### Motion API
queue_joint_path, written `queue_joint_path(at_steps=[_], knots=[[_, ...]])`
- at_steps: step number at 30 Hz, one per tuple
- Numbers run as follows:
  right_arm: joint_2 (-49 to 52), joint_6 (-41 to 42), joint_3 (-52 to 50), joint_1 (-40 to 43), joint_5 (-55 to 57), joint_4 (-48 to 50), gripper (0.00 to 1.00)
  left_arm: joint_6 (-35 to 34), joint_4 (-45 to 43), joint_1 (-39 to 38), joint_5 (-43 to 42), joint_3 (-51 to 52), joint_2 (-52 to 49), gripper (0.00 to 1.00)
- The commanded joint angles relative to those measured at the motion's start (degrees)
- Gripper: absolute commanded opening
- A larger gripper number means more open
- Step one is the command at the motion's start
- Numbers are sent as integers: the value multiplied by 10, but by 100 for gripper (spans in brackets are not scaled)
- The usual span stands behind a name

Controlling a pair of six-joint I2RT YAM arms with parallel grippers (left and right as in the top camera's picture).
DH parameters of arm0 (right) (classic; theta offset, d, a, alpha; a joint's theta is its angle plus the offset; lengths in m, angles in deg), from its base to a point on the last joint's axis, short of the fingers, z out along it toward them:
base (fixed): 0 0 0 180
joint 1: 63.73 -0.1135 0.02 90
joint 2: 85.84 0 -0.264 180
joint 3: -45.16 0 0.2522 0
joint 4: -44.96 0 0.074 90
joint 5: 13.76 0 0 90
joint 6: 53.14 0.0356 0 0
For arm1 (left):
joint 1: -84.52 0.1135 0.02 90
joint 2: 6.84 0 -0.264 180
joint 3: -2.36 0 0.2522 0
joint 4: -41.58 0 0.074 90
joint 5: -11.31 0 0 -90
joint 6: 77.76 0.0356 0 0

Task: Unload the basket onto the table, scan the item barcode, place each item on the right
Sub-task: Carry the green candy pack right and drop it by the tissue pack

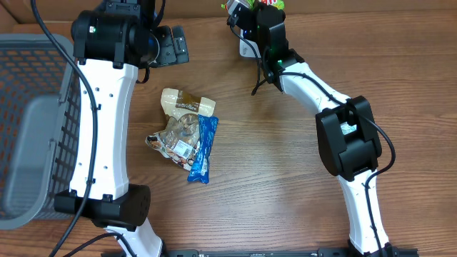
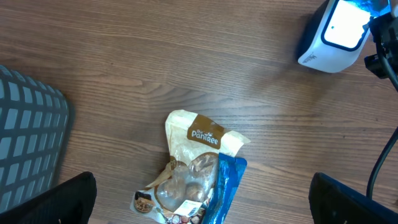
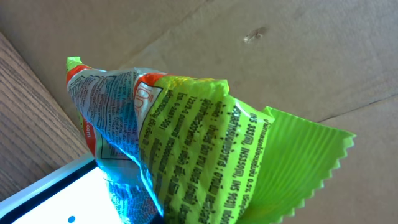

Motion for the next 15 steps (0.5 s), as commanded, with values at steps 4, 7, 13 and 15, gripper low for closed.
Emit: queue_joint_path(at_steps=[4,7,13,15], knots=[[-9,2,16,2,17,24,4,-12,-1,-1,0,4,-1,100],[-10,-9,16,1,18,34,4,-12,-1,-1,0,4,-1,100],[-28,-21,16,1,18,26,4,-12,-1,-1,0,4,-1,100],[-44,-21,16,0,15,5,4,-12,-1,-1,0,4,-1,100]])
